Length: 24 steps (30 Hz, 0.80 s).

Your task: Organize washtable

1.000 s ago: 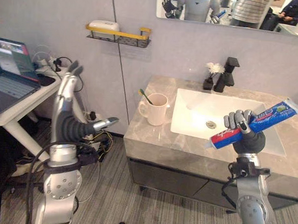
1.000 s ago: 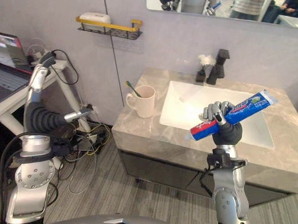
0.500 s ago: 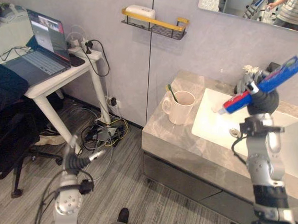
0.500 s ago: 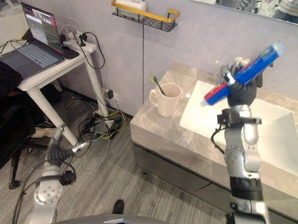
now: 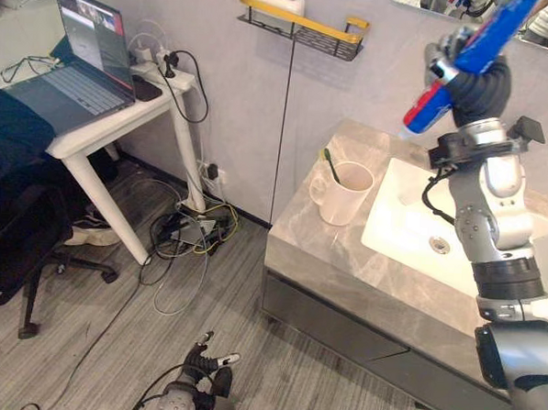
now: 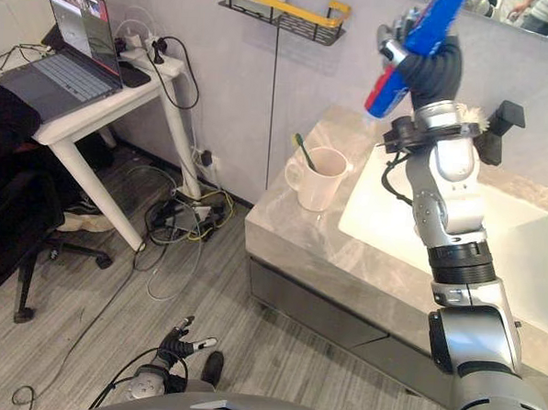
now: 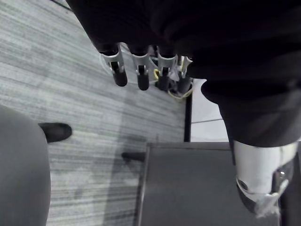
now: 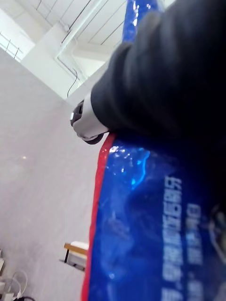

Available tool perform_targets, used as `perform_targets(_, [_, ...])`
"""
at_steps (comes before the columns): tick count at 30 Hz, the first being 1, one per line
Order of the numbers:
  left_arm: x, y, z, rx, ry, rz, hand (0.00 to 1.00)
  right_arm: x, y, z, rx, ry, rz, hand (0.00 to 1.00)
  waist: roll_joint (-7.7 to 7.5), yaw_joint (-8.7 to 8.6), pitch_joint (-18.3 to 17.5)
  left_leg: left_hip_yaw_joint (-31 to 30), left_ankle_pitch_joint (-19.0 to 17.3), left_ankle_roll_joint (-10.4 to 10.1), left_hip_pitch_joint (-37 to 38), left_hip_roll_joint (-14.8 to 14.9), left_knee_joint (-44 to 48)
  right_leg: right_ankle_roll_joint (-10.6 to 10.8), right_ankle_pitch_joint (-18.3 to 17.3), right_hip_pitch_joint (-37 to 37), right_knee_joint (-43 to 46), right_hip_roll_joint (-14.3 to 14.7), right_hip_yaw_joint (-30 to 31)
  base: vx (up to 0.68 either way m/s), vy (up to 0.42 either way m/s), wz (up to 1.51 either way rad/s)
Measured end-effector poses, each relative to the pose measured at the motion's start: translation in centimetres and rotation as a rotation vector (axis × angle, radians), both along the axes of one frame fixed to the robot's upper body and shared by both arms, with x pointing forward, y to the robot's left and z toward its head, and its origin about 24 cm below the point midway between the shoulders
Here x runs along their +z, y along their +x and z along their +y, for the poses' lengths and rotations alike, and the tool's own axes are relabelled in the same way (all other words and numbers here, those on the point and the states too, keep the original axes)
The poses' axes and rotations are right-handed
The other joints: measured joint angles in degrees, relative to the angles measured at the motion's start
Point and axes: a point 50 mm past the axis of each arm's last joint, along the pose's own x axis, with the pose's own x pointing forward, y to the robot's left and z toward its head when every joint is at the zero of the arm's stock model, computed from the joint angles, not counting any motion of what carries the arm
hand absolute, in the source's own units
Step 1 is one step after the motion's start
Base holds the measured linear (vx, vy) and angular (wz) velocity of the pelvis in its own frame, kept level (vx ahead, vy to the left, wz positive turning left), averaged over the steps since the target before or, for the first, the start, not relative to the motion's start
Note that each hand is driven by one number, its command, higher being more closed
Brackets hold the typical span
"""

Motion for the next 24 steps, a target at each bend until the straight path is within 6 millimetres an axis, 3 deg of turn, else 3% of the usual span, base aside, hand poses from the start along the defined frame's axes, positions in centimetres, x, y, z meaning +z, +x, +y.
perform_targets(9, [-0.6, -0.2, 1.7, 0.132, -0.011, 0.026, 0.00, -0.3, 0.0, 1.0, 0.051, -0.046, 0.006, 1.00, -1.50, 0.03, 0.9, 0.1, 0.1, 0.0, -0.3, 0.3, 0.0, -0.1, 0.1, -0.3, -0.2, 0.3, 0.1, 0.00, 0.000, 0.00])
perform_targets(16, [-0.5, 0.1, 3.0, 0.189, 0.004, 0.026, 0.00, 0.9, -0.9, 1.0, 0.072, -0.101, -0.050, 1.00, -1.69, -0.03, 2.3, 0.0, 0.1, 0.0, -0.5, 0.3, 0.0, -0.1, 0.1, -0.6, -0.2, 0.2, 0.2, 0.00, 0.000, 0.00])
perform_targets(24, [-1.2, -1.9, 4.3, 0.200, 0.048, 0.115, 0.00, 0.2, -0.9, 1.0, 0.050, -0.130, -0.037, 1.00, -2.08, 0.23, 2.6, 0.1, 0.0, 0.0, -1.3, 0.3, 0.2, -0.1, 0.1, -1.4, -0.2, 0.2, 0.3, 0.00, 0.000, 0.00])
